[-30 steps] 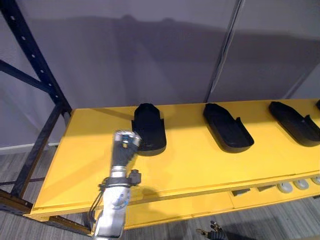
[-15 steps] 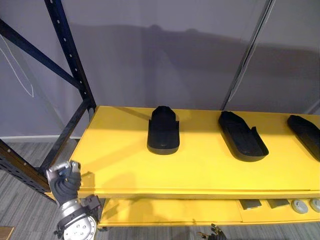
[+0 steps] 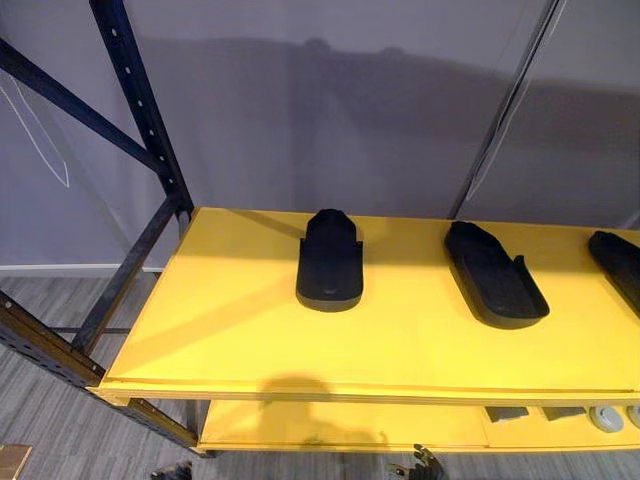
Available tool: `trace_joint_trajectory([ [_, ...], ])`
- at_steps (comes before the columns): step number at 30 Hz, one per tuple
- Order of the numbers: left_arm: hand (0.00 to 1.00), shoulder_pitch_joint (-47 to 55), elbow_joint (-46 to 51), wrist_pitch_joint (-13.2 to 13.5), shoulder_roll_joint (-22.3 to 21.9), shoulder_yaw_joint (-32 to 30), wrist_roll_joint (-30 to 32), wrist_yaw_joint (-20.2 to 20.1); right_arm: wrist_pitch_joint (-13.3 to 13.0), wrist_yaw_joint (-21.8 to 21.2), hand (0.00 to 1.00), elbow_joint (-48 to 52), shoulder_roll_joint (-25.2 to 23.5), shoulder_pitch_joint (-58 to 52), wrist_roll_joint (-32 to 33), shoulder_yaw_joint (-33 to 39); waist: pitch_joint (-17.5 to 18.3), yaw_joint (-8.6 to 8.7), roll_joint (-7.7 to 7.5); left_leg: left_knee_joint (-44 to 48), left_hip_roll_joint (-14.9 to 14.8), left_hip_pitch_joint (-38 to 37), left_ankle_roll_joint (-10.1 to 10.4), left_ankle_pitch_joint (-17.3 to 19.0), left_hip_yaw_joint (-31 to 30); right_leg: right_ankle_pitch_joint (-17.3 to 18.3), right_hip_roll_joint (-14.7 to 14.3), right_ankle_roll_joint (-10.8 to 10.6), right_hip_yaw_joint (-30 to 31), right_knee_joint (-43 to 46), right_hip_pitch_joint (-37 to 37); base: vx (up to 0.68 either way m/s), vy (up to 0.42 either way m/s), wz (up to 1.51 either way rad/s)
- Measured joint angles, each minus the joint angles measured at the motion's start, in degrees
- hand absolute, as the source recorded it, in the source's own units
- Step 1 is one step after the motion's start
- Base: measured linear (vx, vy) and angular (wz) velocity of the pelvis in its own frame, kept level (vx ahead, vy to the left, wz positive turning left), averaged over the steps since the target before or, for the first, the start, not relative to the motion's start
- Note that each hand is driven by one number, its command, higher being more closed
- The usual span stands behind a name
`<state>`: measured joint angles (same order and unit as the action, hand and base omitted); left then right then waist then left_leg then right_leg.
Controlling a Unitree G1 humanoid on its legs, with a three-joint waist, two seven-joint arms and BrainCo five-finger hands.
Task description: Walk over and take plastic housings, then place them on the shelf
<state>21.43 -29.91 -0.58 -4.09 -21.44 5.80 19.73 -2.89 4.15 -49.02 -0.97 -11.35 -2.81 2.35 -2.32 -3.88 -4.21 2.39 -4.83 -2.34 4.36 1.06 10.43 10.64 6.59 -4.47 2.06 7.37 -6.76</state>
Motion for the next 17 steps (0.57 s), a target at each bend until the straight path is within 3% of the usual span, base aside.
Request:
trace_joint_trajectory([
  [10,0.0,-5.66,-7.95,1.3,0.75,0.68,0.17,-4.5,0.0,0.39,0.0,-0.05,-0.09,0.51,0.17,2.22,-0.33,0.02,0.75,-1.12,0.38,-1.26,-0.13,0.23,1.77,-0.01,0.37,-0.01,1.68,-0.1,0.34,0.0,0.016,-0.1],
  [17,0.0,-6.23,-10.06,2.2,2.89,3.96,0.14,-6.83,0.0,0.4,0.0,-1.28,-0.01,0.64,0.19,4.35,-0.39,0.11,0.99,-5.17,0.98,-2.96,-0.24,-1.62,2.32,-0.19,0.53,-0.18,2.07,-0.55,0.58,0.0,0.003,-0.02],
])
